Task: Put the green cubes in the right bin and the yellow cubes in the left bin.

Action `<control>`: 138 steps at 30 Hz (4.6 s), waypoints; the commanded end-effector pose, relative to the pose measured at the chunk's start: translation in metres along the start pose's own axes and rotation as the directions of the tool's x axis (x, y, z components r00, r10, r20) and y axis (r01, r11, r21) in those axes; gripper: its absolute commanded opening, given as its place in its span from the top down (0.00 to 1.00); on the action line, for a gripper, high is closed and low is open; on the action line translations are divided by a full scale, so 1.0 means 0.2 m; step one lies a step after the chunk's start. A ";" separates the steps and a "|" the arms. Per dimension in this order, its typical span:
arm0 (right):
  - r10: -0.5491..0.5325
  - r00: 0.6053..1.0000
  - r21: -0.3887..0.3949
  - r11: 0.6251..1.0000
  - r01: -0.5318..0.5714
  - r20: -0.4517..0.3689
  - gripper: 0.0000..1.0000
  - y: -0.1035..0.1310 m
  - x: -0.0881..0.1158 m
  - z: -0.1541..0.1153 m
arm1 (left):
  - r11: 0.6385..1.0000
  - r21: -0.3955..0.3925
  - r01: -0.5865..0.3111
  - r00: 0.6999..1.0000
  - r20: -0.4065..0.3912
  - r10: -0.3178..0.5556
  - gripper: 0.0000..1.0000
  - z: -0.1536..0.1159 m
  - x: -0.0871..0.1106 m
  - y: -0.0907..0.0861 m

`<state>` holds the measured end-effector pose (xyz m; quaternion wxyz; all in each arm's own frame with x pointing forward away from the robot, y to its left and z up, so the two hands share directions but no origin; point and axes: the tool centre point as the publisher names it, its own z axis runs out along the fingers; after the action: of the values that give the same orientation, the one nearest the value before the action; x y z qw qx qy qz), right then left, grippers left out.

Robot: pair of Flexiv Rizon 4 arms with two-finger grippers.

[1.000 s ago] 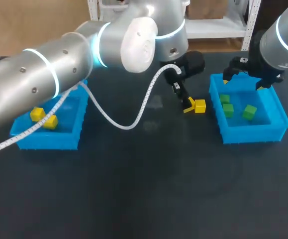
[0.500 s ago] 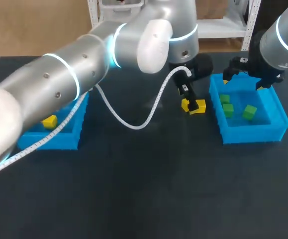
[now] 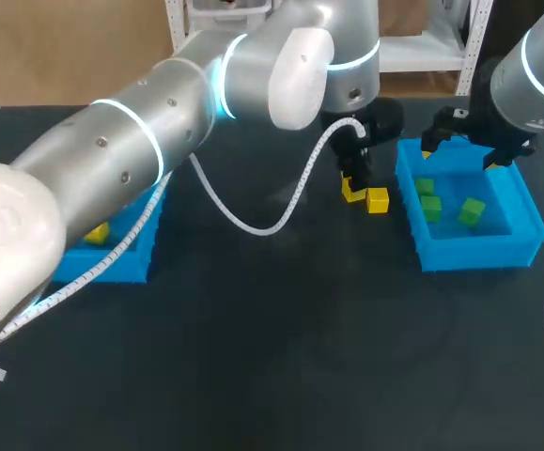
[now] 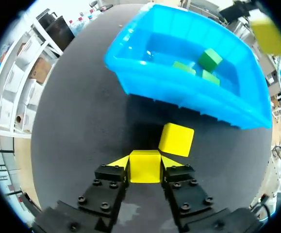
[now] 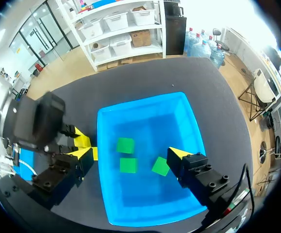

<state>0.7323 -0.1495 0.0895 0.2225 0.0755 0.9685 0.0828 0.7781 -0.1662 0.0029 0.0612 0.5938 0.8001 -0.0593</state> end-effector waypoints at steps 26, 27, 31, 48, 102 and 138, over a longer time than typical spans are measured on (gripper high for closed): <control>0.001 1.000 0.001 1.000 -0.001 0.007 0.00 0.00 0.01 0.00 | 0.804 -0.239 0.544 0.837 0.213 -0.503 1.00 -0.81 1.31 0.40; 0.001 1.000 0.001 1.000 -0.001 0.007 0.00 0.00 0.01 0.00 | 0.789 -0.240 0.566 0.824 0.212 -0.526 1.00 -0.82 1.37 0.39; 0.001 1.000 0.001 1.000 -0.001 0.007 0.00 0.00 0.01 0.00 | 0.726 -0.245 0.643 0.766 0.209 -0.608 1.00 -0.82 1.62 0.35; 0.001 1.000 0.001 1.000 -0.001 0.007 0.00 0.00 0.01 0.00 | 0.565 -0.212 0.797 0.602 0.213 -0.770 1.00 -0.76 2.10 0.13; 0.001 1.000 0.001 1.000 -0.001 0.007 0.00 0.00 0.01 0.00 | 0.983 -0.102 0.152 0.985 0.094 -0.143 0.00 -0.40 0.47 -0.05; 0.001 1.000 0.001 1.000 -0.001 0.007 0.00 0.00 0.01 0.00 | 0.994 -0.061 -0.095 0.994 -0.057 0.092 0.00 -0.06 0.02 -0.06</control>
<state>0.7323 -0.1496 0.0894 0.2225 0.0756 0.9685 0.0828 0.7599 -0.1572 0.0144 0.0853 0.6274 0.7735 -0.0285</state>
